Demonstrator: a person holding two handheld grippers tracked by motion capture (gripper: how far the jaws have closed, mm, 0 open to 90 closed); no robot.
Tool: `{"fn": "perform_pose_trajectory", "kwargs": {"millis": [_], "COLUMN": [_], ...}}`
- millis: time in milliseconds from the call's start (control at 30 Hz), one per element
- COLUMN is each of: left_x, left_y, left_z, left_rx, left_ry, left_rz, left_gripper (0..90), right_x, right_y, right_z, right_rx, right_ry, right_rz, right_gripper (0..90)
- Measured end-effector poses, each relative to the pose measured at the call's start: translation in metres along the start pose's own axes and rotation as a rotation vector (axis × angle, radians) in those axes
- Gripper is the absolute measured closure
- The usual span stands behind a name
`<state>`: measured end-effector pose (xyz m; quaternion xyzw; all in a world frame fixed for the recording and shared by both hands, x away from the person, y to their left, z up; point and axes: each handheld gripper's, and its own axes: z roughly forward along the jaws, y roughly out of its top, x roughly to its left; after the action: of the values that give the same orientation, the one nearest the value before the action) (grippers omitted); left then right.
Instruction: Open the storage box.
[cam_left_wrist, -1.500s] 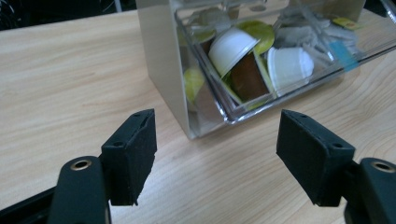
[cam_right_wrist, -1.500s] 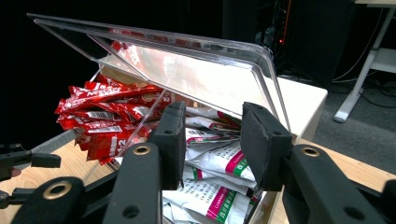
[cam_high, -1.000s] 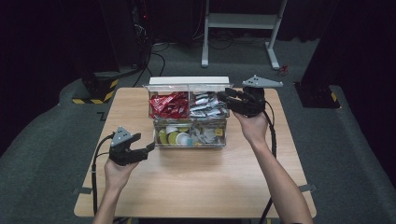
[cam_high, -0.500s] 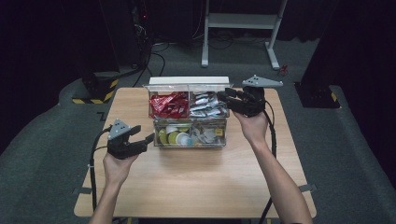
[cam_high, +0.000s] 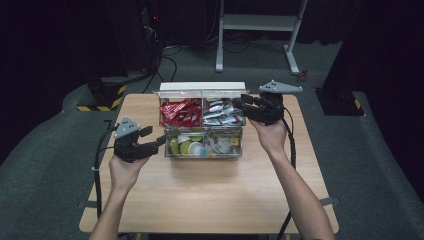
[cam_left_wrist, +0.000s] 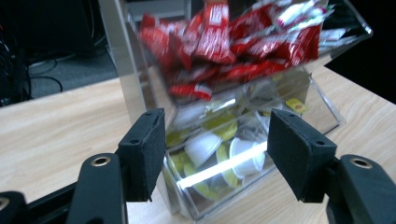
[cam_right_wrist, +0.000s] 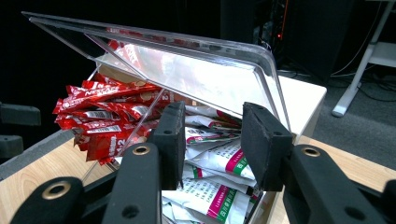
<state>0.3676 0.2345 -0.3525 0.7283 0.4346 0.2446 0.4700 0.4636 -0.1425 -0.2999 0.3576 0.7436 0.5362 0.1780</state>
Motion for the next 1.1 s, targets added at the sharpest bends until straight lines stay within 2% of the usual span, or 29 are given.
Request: {"fn": "perform_pose_trajectory", "kwargs": {"millis": [133, 500, 633, 1100], "left_x": [-0.002, 0.002, 0.001, -0.004], "left_y": [0.011, 0.026, 0.033, 0.055], "left_z": [0.001, 0.002, 0.002, 0.016], "left_rx": [-0.013, -0.031, -0.047, -0.064], "left_ry": [-0.003, -0.004, -0.008, -0.017], "left_rz": [0.005, 0.003, 0.015, 0.023], "left_gripper": [38.5, 39.6, 44.2, 47.3], "right_x": [0.000, 0.000, 0.000, 0.000], "right_y": [0.000, 0.001, 0.001, 0.002], "right_z": [0.000, 0.001, 0.001, 0.002], "right_rx": [-0.001, 0.006, 0.009, 0.020], "right_ry": [0.000, 0.001, -0.001, -0.003], "right_rz": [-0.002, 0.000, -0.002, -0.010], "right_gripper": [60.1, 59.8, 59.6, 59.8]}}
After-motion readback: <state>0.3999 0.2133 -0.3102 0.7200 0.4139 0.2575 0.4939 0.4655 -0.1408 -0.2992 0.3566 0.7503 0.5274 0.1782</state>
